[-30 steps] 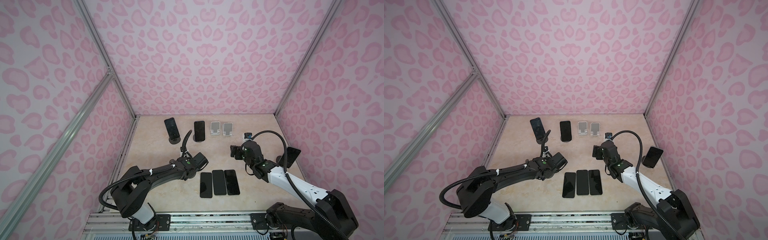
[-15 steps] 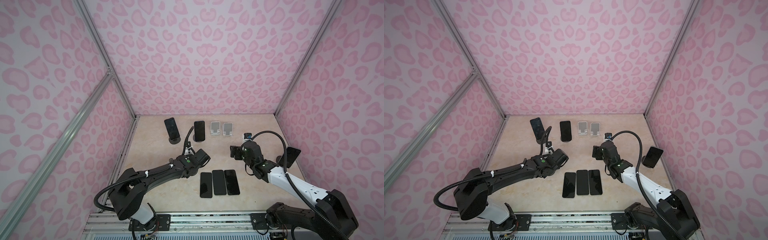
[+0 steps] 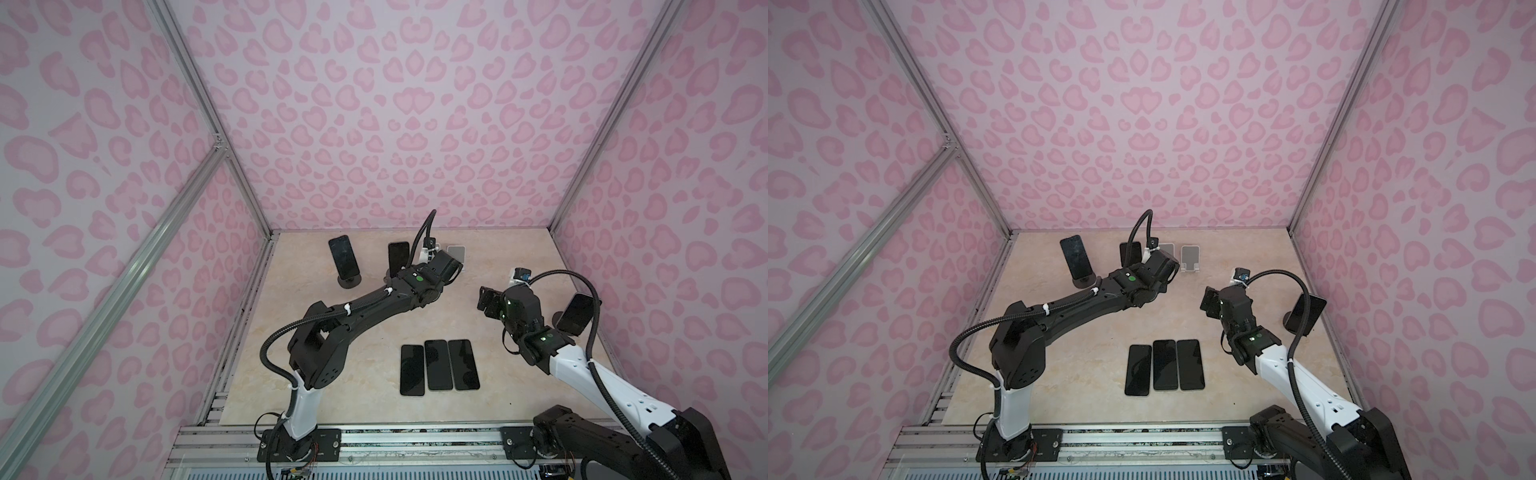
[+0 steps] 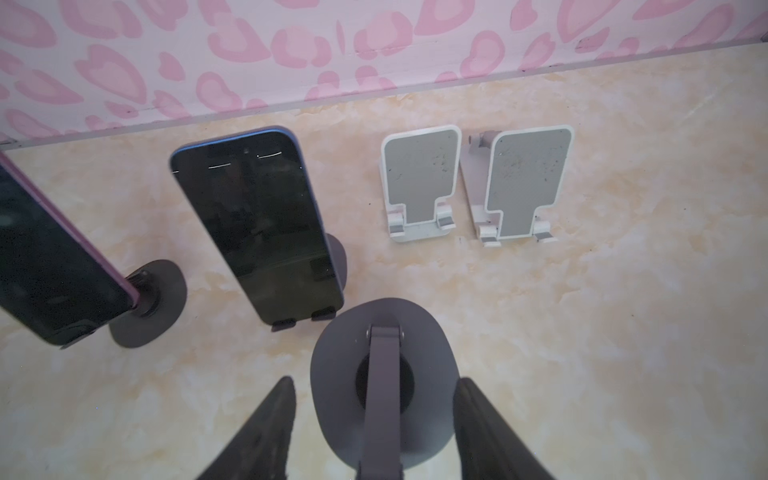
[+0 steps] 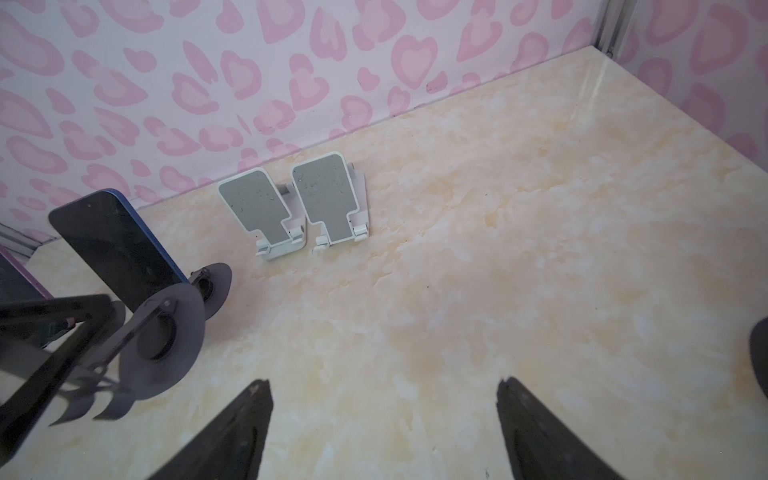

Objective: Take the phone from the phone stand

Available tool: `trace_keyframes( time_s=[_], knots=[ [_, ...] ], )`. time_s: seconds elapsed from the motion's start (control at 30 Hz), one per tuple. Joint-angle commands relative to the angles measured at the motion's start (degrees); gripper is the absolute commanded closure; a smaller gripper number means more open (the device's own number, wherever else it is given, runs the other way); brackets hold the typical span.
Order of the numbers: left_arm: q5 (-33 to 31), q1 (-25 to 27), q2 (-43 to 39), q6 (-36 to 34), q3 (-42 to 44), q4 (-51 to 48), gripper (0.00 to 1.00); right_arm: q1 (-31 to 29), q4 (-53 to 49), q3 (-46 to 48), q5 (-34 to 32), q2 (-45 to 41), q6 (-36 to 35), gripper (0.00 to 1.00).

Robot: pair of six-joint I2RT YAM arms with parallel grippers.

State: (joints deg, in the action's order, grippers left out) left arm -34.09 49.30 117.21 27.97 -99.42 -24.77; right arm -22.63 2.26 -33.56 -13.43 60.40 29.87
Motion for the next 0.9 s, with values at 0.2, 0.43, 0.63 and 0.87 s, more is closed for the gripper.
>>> trace_keyframes(
  time_s=[0.2,0.43,0.63,0.87],
  knots=[
    [6.20,-0.67,13.82,-3.95,-15.19,0.21,0.46,1.45,2.15,1.77,1.75,-2.99,2.81,0.13],
    [6.97,-1.40,17.63,-1.25,-17.49,-1.22,0.46,1.47,2.74,1.92,2.56,-2.22,3.18,0.13],
    [11.72,-2.36,21.46,-2.33,-21.96,-3.95,0.46,1.48,2.74,2.15,2.09,-3.14,2.99,0.13],
    [13.38,-2.49,22.02,-2.23,-22.60,-6.03,0.24,1.54,2.99,1.96,2.95,-2.09,2.98,0.12]
  ],
)
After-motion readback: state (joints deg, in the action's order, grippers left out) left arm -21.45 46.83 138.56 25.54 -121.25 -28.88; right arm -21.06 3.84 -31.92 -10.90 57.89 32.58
